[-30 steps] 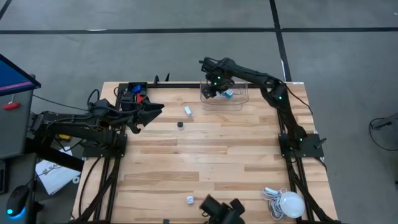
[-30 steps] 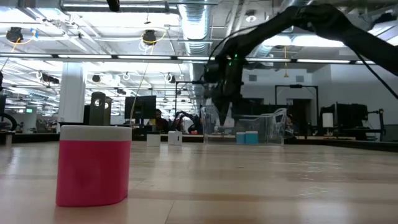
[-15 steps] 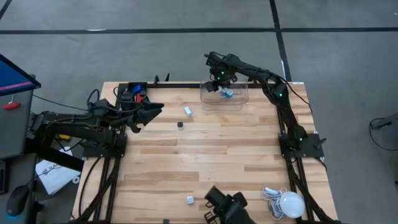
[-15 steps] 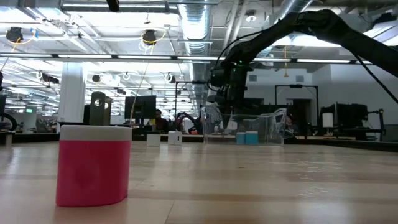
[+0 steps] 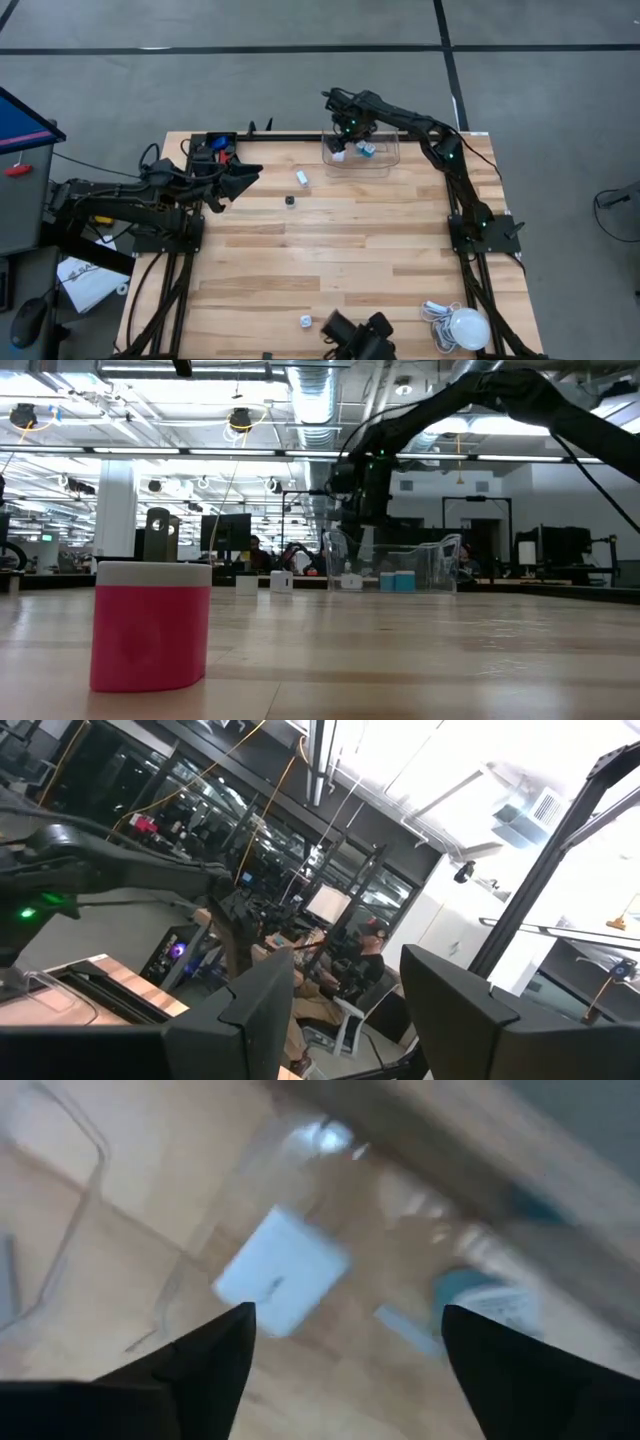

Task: Pick & Place Office items
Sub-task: Put the pink charger adapter into the transparent bin

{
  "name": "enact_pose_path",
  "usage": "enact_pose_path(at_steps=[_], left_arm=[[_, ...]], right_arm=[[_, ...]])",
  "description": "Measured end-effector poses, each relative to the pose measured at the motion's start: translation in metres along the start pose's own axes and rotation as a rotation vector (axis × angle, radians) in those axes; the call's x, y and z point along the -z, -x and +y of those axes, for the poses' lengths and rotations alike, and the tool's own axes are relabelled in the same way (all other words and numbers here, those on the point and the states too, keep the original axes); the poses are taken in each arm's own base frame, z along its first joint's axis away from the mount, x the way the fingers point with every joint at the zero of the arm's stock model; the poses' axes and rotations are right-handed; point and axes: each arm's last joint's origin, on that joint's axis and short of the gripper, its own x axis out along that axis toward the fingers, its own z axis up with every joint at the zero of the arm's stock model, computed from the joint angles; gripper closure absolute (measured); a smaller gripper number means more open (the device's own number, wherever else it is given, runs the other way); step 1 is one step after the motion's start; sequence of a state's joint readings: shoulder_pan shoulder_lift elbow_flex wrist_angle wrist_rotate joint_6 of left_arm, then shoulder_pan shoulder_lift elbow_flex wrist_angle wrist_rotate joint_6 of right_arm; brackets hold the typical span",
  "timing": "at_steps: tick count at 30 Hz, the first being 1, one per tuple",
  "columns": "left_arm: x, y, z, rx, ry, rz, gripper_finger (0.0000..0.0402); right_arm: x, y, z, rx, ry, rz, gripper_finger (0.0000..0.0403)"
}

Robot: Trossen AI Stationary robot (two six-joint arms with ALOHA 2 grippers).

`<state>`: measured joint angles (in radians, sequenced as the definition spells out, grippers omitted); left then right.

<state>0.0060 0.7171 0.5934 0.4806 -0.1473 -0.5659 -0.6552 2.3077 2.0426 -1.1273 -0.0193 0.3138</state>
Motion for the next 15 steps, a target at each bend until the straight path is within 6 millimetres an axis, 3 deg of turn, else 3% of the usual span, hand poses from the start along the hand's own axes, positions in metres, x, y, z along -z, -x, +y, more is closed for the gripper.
enact_pose_path(at_steps=[7,11,15], left_arm=[[0.001,0.000,-0.001,0.007,0.001,0.005,0.0220],[0.001,0.000,-0.002,0.012,-0.004,0.009,0.0220],[0.001,0.000,-0.002,0.012,-0.005,0.010,0.0220]], right_arm=[[0.015,0.056,0.027,-0.012,0.065,-0.133,0.0105],[0.042,0.099,0.067,-0.080,0.162,-0.219,0.0114],[0.072,0.118,0.111,-0.146,0.250,-0.259,0.0117]])
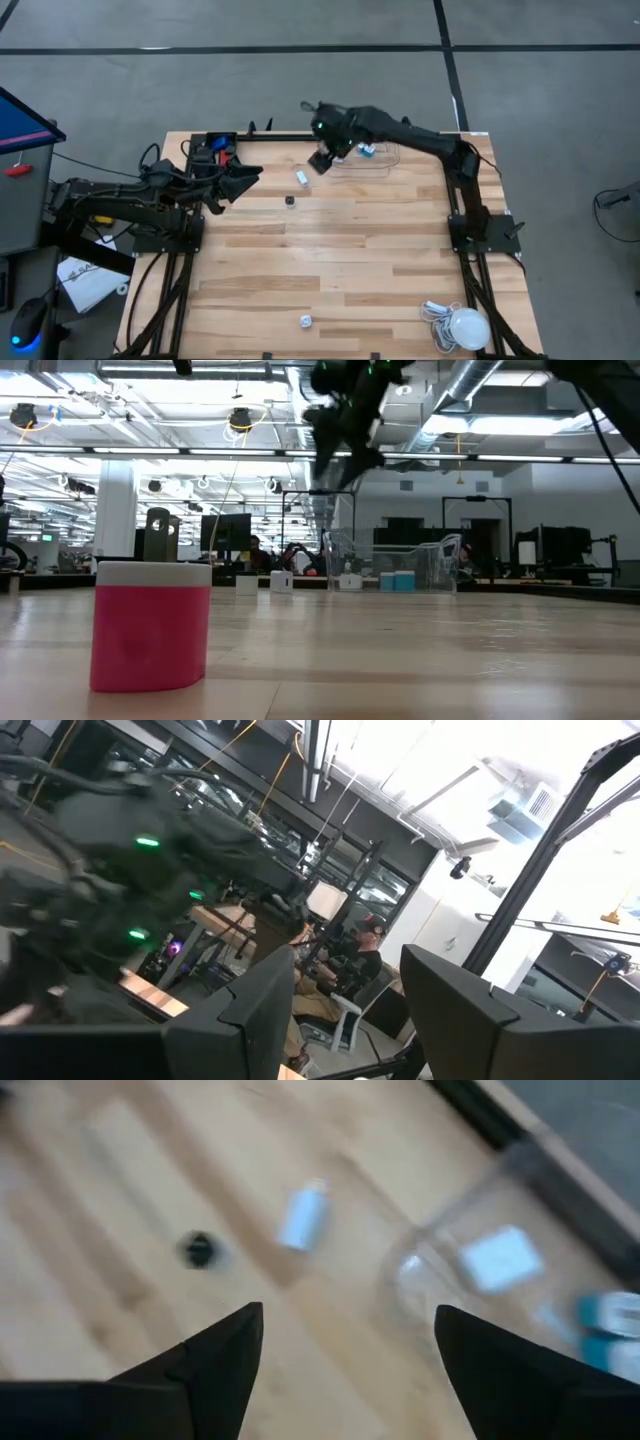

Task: Pick & Place Office items
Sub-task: Put the pink charger adapter into the transparent bin

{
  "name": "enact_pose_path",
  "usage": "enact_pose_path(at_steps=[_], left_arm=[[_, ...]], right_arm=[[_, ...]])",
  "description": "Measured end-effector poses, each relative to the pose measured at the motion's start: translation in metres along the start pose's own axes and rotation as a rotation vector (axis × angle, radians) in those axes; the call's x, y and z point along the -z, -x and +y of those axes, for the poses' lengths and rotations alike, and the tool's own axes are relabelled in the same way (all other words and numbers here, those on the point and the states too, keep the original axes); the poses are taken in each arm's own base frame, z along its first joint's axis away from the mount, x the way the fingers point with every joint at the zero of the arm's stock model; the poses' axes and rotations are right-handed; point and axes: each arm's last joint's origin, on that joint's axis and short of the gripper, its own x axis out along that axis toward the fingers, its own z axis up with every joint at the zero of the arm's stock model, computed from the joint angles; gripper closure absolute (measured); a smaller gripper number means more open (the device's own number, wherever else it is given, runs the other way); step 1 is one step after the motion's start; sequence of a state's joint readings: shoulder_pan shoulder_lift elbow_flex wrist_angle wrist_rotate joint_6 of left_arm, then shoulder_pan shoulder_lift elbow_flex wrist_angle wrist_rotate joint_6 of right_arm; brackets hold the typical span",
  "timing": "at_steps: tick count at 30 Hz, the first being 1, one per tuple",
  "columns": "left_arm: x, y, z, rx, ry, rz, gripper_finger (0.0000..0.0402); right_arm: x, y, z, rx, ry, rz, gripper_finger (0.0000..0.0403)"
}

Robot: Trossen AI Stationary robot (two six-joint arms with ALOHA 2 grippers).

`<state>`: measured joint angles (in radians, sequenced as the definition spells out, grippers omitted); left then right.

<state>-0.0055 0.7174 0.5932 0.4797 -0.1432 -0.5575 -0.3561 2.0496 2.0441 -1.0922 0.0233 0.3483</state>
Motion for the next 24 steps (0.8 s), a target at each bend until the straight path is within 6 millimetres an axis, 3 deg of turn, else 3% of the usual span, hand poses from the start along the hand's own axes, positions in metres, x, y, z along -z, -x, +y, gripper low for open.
enact_pose_path(at_steps=[4,7,14,24], left_arm=[[0.000,0.000,0.000,0.010,0.000,0.006,0.0220],[0.001,0.000,-0.001,0.020,0.002,0.012,0.0220],[0.005,0.001,-0.007,0.054,0.018,0.037,0.0220],[0.005,0.002,-0.012,0.071,0.031,0.027,0.0220]], right_arm=[[0.012,0.002,0.050,-0.078,0.031,-0.059,0.0117],[0.018,-0.017,0.071,-0.068,0.001,-0.074,0.0117],[0.017,-0.087,0.053,0.016,-0.114,0.075,0.0117],[0.000,-0.123,0.051,0.048,-0.150,0.107,0.0117]])
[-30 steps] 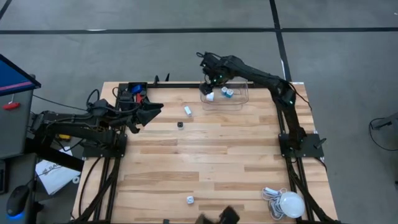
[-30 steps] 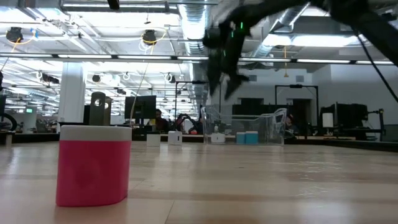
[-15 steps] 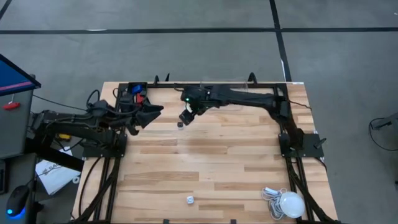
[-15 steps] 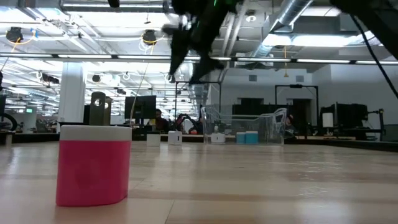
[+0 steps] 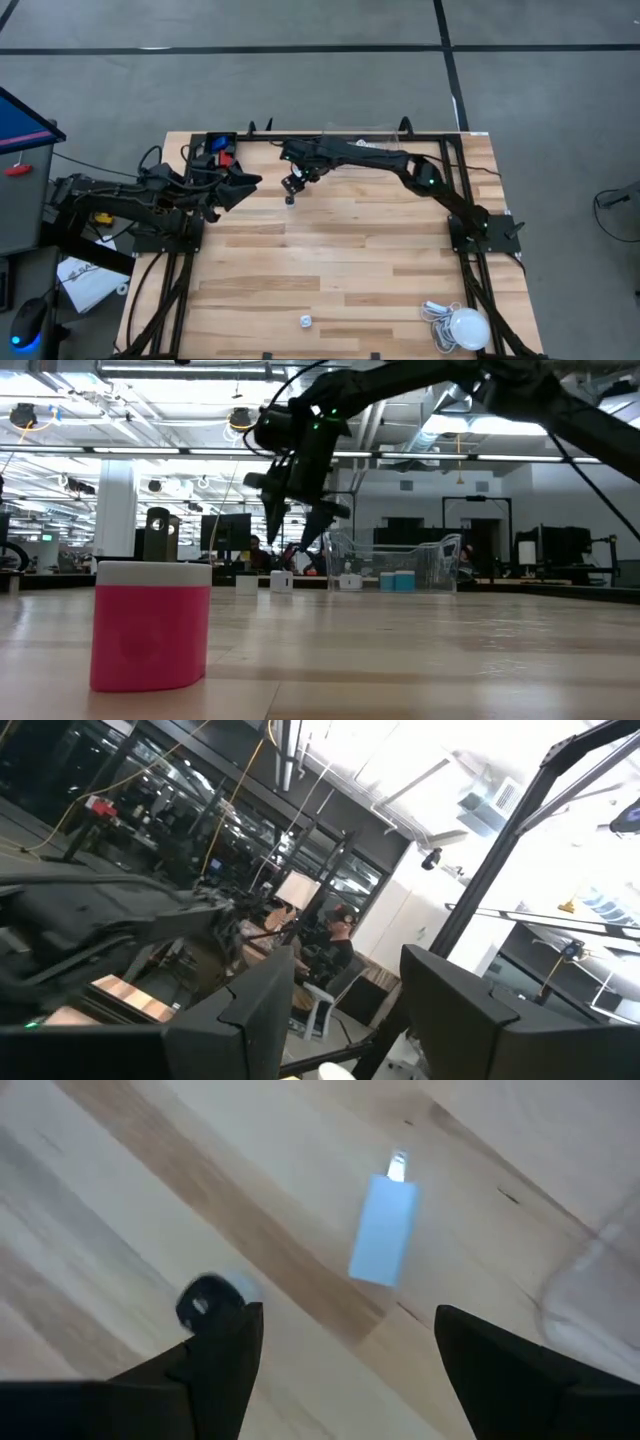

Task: Pick & Place Office items
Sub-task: Put the pink charger adapter into the transparent bin

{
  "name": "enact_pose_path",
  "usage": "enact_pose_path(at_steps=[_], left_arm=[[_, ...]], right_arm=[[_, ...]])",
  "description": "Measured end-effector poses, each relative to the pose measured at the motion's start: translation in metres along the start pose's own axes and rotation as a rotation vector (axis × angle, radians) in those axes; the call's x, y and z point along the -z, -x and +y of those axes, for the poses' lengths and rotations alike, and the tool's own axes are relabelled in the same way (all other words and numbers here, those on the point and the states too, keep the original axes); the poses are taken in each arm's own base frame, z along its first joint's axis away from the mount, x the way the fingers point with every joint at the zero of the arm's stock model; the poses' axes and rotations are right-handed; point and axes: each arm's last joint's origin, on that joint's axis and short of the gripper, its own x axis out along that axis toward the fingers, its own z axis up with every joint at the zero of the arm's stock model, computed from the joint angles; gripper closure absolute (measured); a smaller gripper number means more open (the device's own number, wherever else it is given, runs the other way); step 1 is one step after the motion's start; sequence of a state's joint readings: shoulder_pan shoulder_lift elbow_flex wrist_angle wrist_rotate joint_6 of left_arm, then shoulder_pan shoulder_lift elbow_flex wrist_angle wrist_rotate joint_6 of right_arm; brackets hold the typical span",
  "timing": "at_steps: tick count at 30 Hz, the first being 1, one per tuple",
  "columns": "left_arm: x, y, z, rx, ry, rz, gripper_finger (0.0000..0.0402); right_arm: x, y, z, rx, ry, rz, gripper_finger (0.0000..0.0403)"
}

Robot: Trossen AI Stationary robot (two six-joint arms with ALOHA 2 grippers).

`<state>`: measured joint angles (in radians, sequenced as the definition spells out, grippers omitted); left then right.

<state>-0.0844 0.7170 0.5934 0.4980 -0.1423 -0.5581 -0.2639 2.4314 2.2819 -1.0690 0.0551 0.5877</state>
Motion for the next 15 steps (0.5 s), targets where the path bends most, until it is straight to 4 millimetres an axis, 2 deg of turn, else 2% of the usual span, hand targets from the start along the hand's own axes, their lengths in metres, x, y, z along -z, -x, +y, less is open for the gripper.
enact_pose_path(at_steps=[5,7,15], left_arm=[[0.000,0.000,0.000,0.004,0.001,-0.005,0.0220],[-0.001,0.000,0.000,0.005,0.001,-0.006,0.0220],[-0.001,0.000,0.000,0.005,0.002,-0.006,0.0220]], right_arm=[[-0.002,-0.025,-0.001,0.033,-0.003,0.042,0.0117],[-0.001,-0.030,-0.002,0.047,-0.002,0.045,0.0117],[-0.007,-0.031,-0.002,0.055,-0.008,-0.017,0.0117]])
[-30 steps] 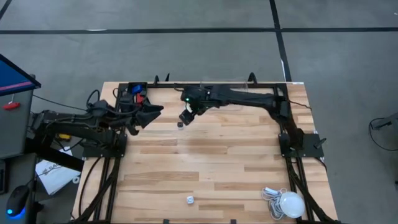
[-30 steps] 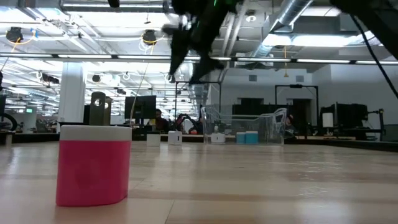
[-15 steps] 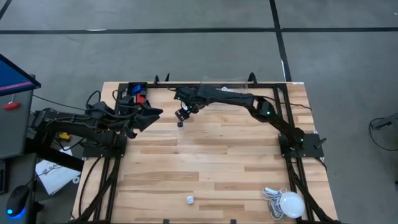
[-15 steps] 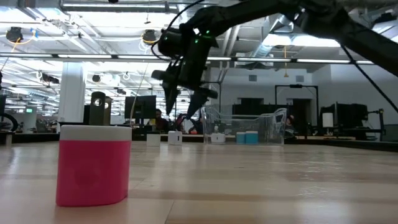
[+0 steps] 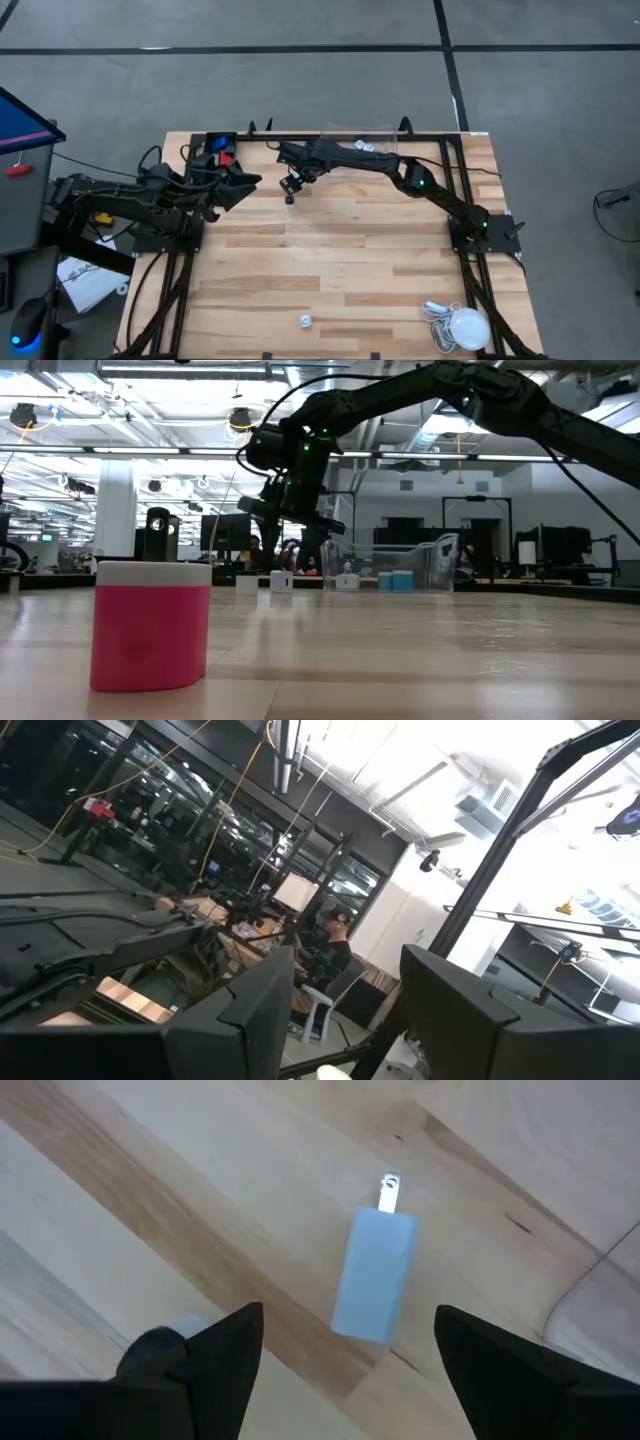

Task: Pick & Place Office items
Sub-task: Put the pink charger adapter into the transparent bin

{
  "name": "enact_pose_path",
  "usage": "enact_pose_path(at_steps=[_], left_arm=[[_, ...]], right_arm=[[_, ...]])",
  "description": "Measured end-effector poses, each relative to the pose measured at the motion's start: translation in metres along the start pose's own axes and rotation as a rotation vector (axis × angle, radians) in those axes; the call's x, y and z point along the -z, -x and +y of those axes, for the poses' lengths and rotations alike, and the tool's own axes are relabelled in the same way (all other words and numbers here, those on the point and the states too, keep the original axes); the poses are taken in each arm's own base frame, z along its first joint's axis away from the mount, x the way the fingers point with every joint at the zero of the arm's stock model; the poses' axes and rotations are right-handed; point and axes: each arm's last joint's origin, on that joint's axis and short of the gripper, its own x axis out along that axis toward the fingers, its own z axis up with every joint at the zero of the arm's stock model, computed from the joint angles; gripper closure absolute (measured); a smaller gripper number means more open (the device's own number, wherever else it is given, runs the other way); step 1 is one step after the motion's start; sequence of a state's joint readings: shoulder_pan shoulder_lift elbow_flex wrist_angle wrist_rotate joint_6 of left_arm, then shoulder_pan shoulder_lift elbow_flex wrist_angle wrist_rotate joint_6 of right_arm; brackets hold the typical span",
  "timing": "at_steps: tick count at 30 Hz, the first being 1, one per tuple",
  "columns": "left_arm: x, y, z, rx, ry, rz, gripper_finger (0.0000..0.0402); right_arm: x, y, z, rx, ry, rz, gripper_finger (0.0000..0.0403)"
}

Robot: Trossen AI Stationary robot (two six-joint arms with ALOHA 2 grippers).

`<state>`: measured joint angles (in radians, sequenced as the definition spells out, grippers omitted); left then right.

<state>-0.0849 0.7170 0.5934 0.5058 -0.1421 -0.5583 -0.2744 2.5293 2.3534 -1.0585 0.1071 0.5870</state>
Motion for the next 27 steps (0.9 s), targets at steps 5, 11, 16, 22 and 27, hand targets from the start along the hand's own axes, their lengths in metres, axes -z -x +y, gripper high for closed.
enact_pose_path(at_steps=[5,11,16,22,27], left_arm=[[0.000,0.000,0.000,0.000,0.000,0.000,0.0220],[0.000,0.000,0.000,0.000,-0.001,0.000,0.0220],[0.000,0.000,0.000,0.000,-0.008,0.000,0.0220],[0.000,0.000,0.000,0.000,-0.023,0.001,0.0220],[0.000,0.000,0.000,0.000,-0.023,0.001,0.0220]], right_arm=[[0.002,0.000,0.000,0.011,0.009,0.016,0.0126],[0.006,0.010,0.008,0.007,0.068,0.003,0.0159],[0.007,0.032,0.006,0.054,0.076,-0.021,0.0185],[0.014,0.043,0.012,0.049,0.115,-0.009,0.0201],[0.038,0.055,0.051,-0.037,0.219,-0.041,0.0201]])
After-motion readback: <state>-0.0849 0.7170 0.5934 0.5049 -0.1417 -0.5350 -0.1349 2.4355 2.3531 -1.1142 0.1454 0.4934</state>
